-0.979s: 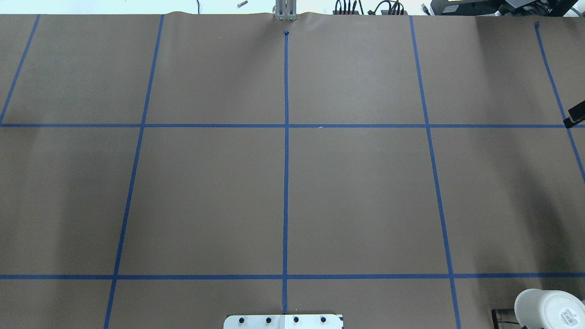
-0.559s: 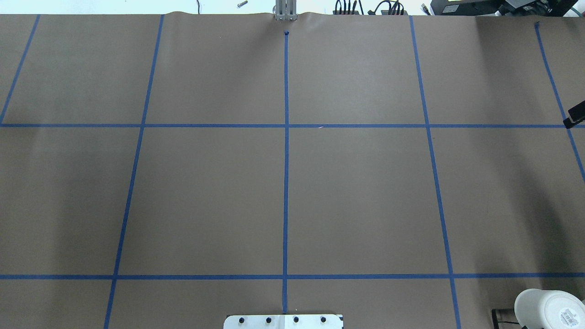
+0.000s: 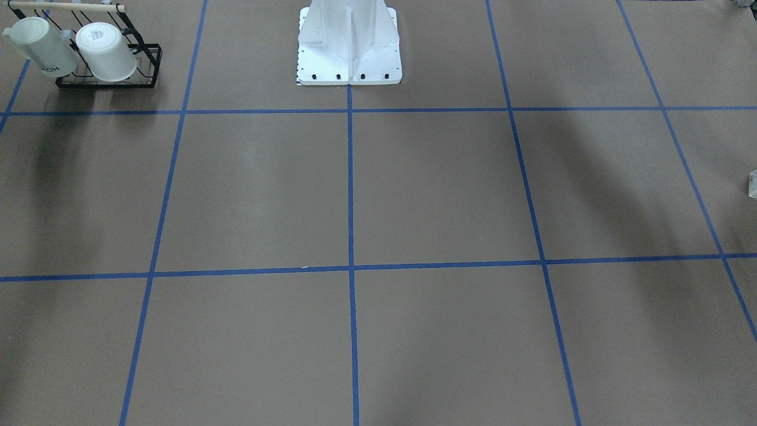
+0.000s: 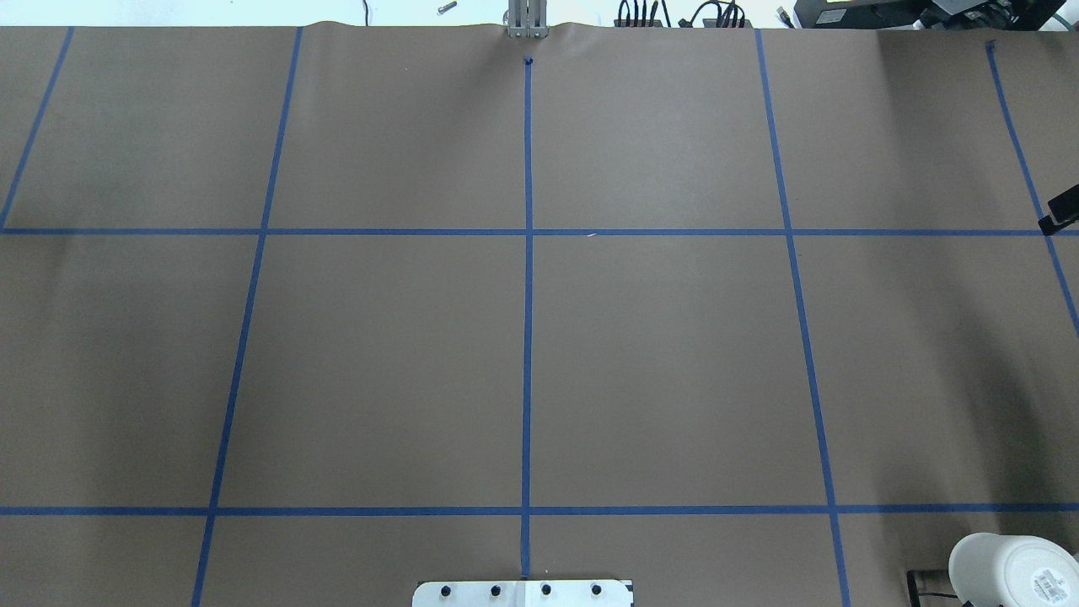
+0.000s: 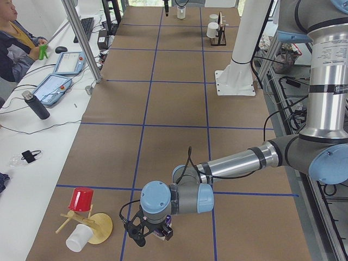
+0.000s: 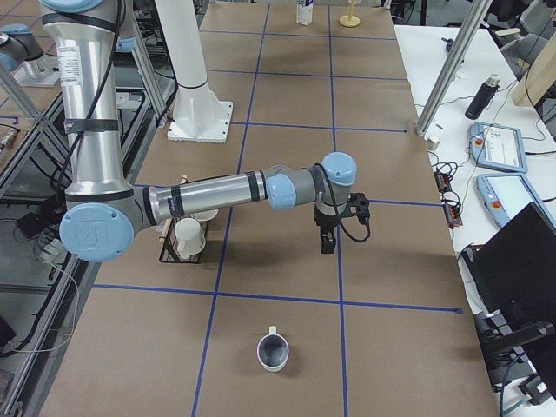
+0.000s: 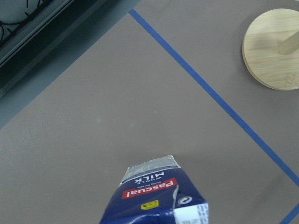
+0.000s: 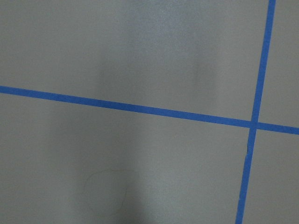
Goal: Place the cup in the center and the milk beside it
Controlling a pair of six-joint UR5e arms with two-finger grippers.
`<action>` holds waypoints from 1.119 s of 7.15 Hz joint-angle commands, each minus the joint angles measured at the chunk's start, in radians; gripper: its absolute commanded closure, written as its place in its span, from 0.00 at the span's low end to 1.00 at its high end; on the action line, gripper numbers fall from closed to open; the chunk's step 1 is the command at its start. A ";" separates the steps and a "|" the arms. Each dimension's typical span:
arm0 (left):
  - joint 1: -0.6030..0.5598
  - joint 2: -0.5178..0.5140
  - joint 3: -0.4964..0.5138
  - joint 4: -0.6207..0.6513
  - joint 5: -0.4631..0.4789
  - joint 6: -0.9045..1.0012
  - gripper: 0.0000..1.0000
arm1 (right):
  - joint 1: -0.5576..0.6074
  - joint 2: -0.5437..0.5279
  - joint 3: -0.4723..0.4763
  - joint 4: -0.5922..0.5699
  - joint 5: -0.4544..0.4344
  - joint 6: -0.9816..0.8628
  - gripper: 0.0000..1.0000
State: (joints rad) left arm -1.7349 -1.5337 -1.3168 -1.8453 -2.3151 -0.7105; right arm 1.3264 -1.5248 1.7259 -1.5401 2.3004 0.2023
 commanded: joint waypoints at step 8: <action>0.000 -0.003 -0.019 -0.018 -0.003 -0.046 0.58 | 0.005 -0.009 0.020 -0.002 0.004 -0.012 0.00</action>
State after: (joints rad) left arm -1.7349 -1.5358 -1.3350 -1.8619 -2.3178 -0.7562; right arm 1.3281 -1.5290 1.7349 -1.5404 2.3017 0.1952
